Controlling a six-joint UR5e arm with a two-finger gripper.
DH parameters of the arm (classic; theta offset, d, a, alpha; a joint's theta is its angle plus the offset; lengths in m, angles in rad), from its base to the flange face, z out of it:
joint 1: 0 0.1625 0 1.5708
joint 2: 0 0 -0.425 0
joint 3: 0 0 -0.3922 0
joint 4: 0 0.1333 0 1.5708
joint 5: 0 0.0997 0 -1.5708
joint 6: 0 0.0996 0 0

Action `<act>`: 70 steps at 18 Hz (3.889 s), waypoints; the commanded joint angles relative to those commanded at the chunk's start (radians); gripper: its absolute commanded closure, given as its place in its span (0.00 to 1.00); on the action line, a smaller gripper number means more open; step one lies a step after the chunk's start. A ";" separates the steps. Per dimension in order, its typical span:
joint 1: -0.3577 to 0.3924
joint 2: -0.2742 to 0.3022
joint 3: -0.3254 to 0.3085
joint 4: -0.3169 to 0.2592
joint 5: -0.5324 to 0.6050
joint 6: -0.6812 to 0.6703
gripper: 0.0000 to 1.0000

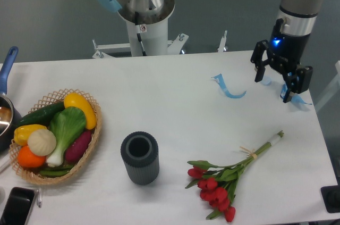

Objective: Pick up the flowers from the table
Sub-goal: 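Move the open gripper toward the red tulip bunch stems, then lower the gripper onto the tulip stems and close it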

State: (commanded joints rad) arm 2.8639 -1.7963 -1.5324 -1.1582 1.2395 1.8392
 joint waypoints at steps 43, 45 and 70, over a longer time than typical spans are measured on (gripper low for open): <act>-0.186 -0.267 -0.040 0.279 0.055 -0.296 0.00; -0.186 -0.288 -0.031 0.279 0.057 -0.299 0.00; -0.215 -0.449 0.055 0.351 0.098 -0.448 0.00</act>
State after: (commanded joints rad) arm 2.6492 -2.2457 -1.4772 -0.8069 1.3375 1.3913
